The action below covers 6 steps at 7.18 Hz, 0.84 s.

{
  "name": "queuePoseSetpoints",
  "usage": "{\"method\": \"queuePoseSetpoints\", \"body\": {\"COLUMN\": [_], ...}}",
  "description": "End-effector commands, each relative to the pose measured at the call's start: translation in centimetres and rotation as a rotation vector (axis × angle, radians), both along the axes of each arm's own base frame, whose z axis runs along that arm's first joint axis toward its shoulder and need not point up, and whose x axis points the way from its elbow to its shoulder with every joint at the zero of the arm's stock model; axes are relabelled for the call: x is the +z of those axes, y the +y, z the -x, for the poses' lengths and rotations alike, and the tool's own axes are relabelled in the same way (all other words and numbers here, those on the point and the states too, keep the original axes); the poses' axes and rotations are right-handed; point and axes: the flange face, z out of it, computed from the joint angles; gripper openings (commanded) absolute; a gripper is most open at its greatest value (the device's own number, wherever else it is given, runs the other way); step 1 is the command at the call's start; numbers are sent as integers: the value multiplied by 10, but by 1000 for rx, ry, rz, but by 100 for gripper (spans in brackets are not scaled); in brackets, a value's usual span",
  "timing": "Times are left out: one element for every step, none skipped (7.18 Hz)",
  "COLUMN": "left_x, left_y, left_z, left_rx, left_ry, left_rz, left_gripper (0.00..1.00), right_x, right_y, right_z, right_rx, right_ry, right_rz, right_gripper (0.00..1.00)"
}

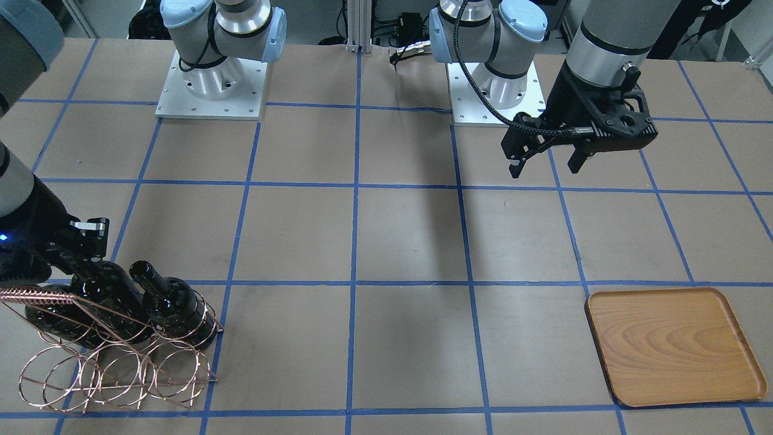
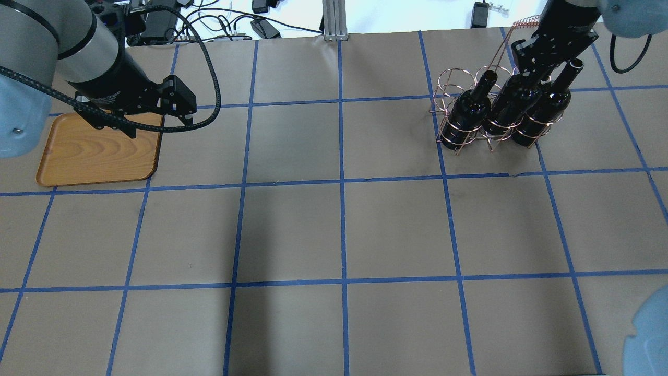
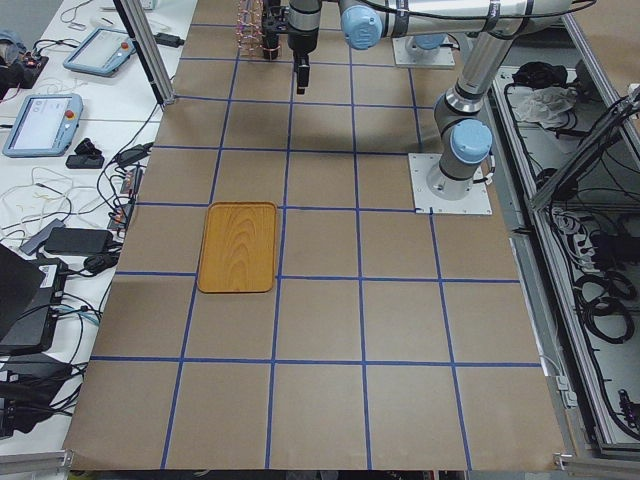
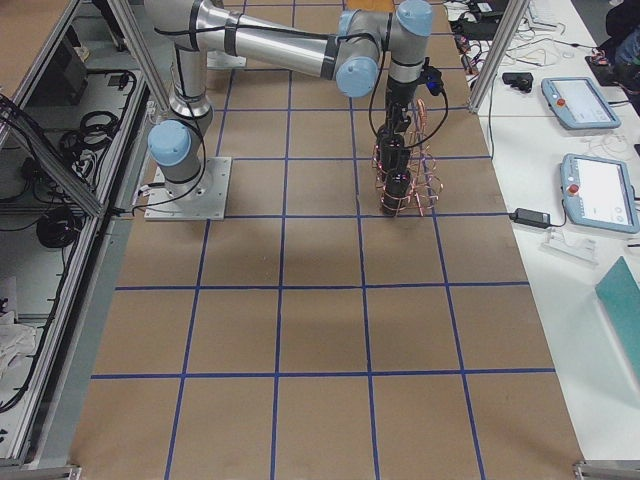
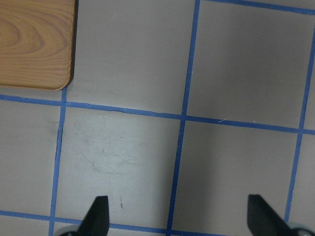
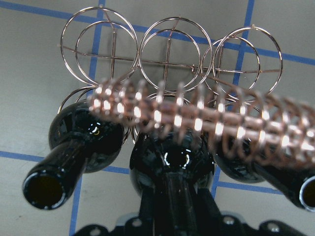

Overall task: Take wine from basket and place on tray
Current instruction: 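Lift the dark bottle out of the copper rack with the right gripper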

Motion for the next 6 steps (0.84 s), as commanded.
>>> {"method": "queuePoseSetpoints", "body": {"left_x": [-1, 0, 1, 4, 2, 3], "left_y": [0, 0, 1, 1, 1, 2], "left_z": [0, 0, 0, 0, 0, 0], "left_rx": [0, 2, 0, -2, 1, 2], "left_ry": [0, 0, 0, 0, 1, 0], "left_rz": [-2, -1, 1, 13, 7, 8], "left_gripper": [100, 100, 100, 100, 100, 100], "right_x": [29, 44, 53, 64, 60, 69], "right_y": [24, 40, 51, 59, 57, 66], "right_z": [-5, -9, -10, -11, -10, -14], "right_rx": [7, 12, 15, 19, 33, 38], "right_ry": [-9, -11, -11, -3, -4, -6], "right_rz": [-33, -53, -64, -72, -81, -93], "right_gripper": [0, 0, 0, 0, 0, 0]}}
